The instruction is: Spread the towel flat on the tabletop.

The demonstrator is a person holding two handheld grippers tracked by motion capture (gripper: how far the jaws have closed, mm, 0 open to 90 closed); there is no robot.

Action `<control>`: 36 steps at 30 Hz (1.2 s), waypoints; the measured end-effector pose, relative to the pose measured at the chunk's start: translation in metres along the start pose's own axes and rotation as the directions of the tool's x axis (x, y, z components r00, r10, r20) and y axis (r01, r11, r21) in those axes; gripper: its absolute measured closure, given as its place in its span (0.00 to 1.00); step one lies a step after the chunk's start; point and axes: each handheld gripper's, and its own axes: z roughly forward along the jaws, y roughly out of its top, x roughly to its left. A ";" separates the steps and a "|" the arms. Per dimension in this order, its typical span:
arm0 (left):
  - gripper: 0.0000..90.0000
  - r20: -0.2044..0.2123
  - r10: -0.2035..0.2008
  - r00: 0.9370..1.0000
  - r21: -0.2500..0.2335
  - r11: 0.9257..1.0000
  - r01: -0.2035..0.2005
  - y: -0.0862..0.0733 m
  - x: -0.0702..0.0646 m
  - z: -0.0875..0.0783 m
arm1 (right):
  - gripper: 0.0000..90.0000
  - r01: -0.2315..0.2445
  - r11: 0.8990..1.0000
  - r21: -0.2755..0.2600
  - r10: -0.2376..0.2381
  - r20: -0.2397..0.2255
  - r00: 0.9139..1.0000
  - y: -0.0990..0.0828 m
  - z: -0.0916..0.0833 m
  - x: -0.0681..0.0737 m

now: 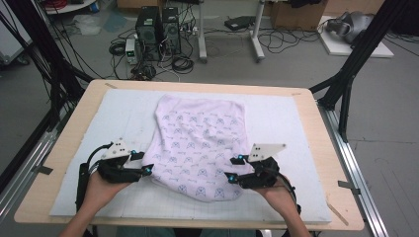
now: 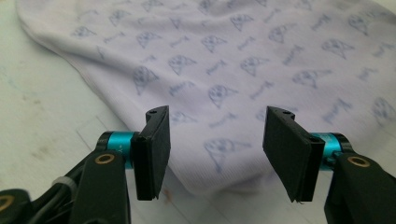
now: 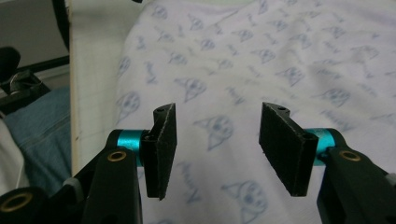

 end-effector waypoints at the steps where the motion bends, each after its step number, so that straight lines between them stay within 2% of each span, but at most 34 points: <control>1: 0.45 0.011 0.008 1.000 0.008 1.000 -0.008 -0.003 -0.002 0.000 | 0.51 0.005 1.000 0.013 -0.005 -0.003 1.000 -0.004 0.001 0.004; 3: 0.45 0.032 0.016 0.999 0.025 1.000 -0.017 -0.008 -0.007 0.004 | 0.51 0.015 0.999 0.032 -0.015 -0.010 1.000 -0.012 0.003 0.009; 7: 0.45 0.034 0.044 0.998 0.067 0.997 -0.046 -0.013 -0.012 0.016 | 0.49 0.026 0.999 0.042 -0.025 -0.036 0.999 -0.022 0.007 0.019; 10: 0.57 0.025 0.062 0.998 0.098 0.993 -0.065 -0.014 -0.011 0.026 | 0.51 0.053 0.995 0.084 -0.050 -0.038 0.998 -0.027 0.015 0.022; 11: 0.65 0.021 0.072 0.997 0.110 0.991 -0.073 -0.014 -0.010 0.029 | 0.53 0.058 0.993 0.100 -0.055 -0.033 0.998 -0.028 0.018 0.022; 12: 0.74 0.014 0.079 0.997 0.118 0.990 -0.080 -0.014 -0.010 0.031 | 0.60 0.068 0.991 0.115 -0.065 -0.028 0.998 -0.028 0.022 0.022; 13: 0.83 0.013 0.082 0.997 0.115 0.990 -0.082 -0.014 -0.010 0.032 | 0.71 0.085 0.988 0.127 -0.082 -0.029 0.996 -0.028 0.025 0.021; 14: 0.87 0.007 0.084 0.996 0.108 0.991 -0.084 -0.013 -0.011 0.032 | 0.80 0.092 0.986 0.139 -0.088 -0.037 0.995 -0.028 0.029 0.020; 15: 0.90 0.000 0.091 0.996 0.102 0.991 -0.090 -0.011 -0.012 0.030 | 0.85 0.092 0.985 0.143 -0.086 -0.050 0.995 -0.027 0.031 0.019; 17: 0.91 -0.009 0.080 0.997 0.083 0.993 -0.079 -0.008 -0.010 0.026 | 0.88 0.098 0.986 0.131 -0.089 -0.068 0.994 -0.020 0.031 0.017; 20: 0.91 -0.036 0.059 0.998 0.047 0.997 -0.057 0.006 -0.002 0.019 | 0.88 0.104 0.991 0.079 -0.101 -0.047 0.994 0.000 0.020 0.011; 24: 0.91 -0.065 0.004 0.998 0.000 1.000 -0.004 0.031 0.017 0.022 | 0.88 0.102 0.993 0.057 -0.105 0.058 0.993 0.028 0.007 -0.011; 26: 0.91 -0.087 -0.006 0.996 0.007 1.000 0.006 0.041 0.026 0.032 | 0.88 0.077 0.995 0.064 -0.083 0.107 0.991 0.036 0.008 -0.028; 27: 0.91 -0.101 -0.005 0.995 0.028 1.000 0.008 0.045 0.030 0.039 | 0.88 0.055 0.997 0.058 -0.062 0.122 0.991 0.038 0.011 -0.038; 29: 0.91 -0.108 -0.029 0.994 0.054 0.998 0.035 0.048 0.039 0.054 | 0.88 0.004 0.997 0.075 -0.014 0.139 0.990 0.035 0.023 -0.059; 32: 0.91 -0.119 -0.049 0.992 0.106 0.992 0.061 0.046 0.048 0.077 | 0.89 -0.095 0.988 0.123 0.077 0.145 0.986 0.020 0.042 -0.086; 34: 0.91 -0.125 -0.058 0.991 0.148 0.986 0.076 0.042 0.052 0.090 | 0.89 -0.143 0.980 0.140 0.123 0.142 0.982 0.013 0.053 -0.096; 36: 0.89 -0.122 -0.070 0.990 0.141 0.986 0.087 0.040 0.056 0.093 | 0.89 -0.172 0.977 0.127 0.156 0.127 0.980 0.010 0.058 -0.102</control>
